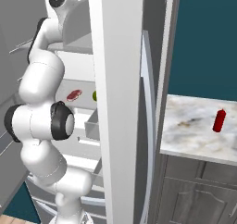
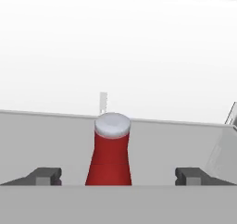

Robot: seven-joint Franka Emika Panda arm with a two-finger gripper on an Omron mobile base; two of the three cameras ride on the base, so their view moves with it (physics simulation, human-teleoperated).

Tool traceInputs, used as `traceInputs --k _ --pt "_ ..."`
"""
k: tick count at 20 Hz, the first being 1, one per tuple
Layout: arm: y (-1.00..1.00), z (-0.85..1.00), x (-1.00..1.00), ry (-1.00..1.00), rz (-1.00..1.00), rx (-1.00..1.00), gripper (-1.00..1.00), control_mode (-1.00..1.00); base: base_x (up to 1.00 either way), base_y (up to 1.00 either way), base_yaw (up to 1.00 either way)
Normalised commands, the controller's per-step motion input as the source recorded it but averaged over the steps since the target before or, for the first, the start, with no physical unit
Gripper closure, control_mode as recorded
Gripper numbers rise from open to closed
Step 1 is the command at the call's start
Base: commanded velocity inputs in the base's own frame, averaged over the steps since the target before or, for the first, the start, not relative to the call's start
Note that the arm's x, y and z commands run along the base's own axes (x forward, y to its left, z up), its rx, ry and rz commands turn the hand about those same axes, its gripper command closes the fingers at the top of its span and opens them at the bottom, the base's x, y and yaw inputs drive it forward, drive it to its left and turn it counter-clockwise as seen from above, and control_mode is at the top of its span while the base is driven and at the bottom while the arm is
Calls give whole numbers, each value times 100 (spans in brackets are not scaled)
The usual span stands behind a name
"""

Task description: Place the ketchup and ketchup from the counter to the top shelf of the fridge. If the existing items in the fridge are on the top shelf, move them to other shelves.

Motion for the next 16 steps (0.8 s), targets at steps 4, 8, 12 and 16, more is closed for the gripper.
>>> traceInputs --k 4,8,12,16 --pt "5 0 -100 -8 0 0 -100 -100 0 0 0" --pt "17 0 -100 -17 0 0 -100 -100 0 0 0" --pt "24 0 -100 -20 0 0 -100 -100 0 0 0" --pt "21 0 -100 -15 -1 2 -100 -100 0 0 0"
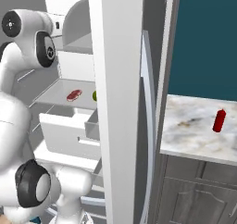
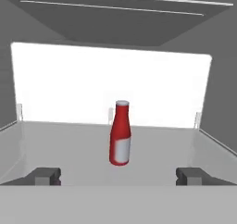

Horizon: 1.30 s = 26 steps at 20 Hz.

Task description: Place the ketchup and ketchup from the counter to the top shelf of the fridge. If the existing items in the fridge are on the top shelf, move them to other shelves.

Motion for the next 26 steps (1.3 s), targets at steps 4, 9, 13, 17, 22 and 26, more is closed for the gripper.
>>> traceInputs --k 4,9,13,17,22,26 --pt "14 0 -100 -2 -4 7 -100 -100 0 0 0" --pt "9 -1 -100 0 -3 5 -100 -100 0 0 0" --pt "9 -19 -100 0 -3 4 -100 -100 0 0 0" --pt "1 -47 -100 4 -2 4 -100 -100 0 0 0" --pt "0 -65 -100 18 0 1 -100 -100 0 0 0" --pt "0 -50 -100 24 0 0 -100 -100 0 0 0"
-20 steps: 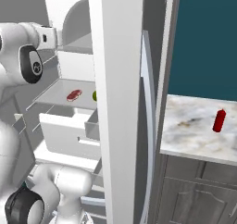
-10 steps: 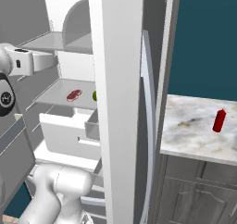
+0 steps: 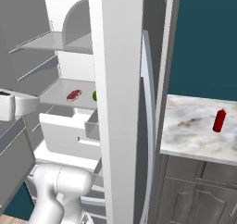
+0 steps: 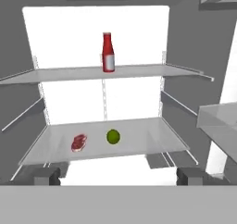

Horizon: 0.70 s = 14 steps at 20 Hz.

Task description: Place the ketchup and ketchup from the counter to the top shelf of the fridge. If the existing items in the fridge are on the top shelf, move them to other shelves.

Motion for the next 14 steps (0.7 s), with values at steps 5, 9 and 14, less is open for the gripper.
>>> traceInputs --k 5,9,14 --pt "0 -14 -40 9 0 1 -100 100 -60 0 0" --pt "0 0 0 0 0 0 -100 100 -100 0 0" --pt "0 0 0 0 0 0 -100 100 -100 -18 0"
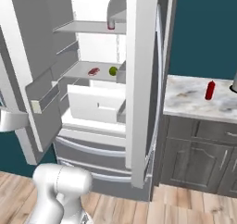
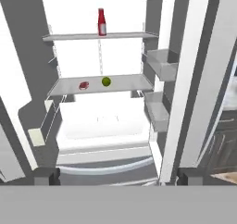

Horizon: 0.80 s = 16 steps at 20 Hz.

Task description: Place the ketchup and ketchup from the counter to the top shelf of the fridge. If the existing items in the fridge are on the top shelf, move them to other shelves.

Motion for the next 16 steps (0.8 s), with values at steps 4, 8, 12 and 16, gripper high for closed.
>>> traceInputs --k 4,8,12,16 --pt "0 0 0 0 0 0 -100 100 -100 -69 -8" --pt "0 0 0 0 0 0 -100 100 -100 -100 -20" --pt "0 0 0 0 0 0 -100 100 -35 -100 -15" --pt "0 0 0 0 0 0 -100 100 2 -100 -7"
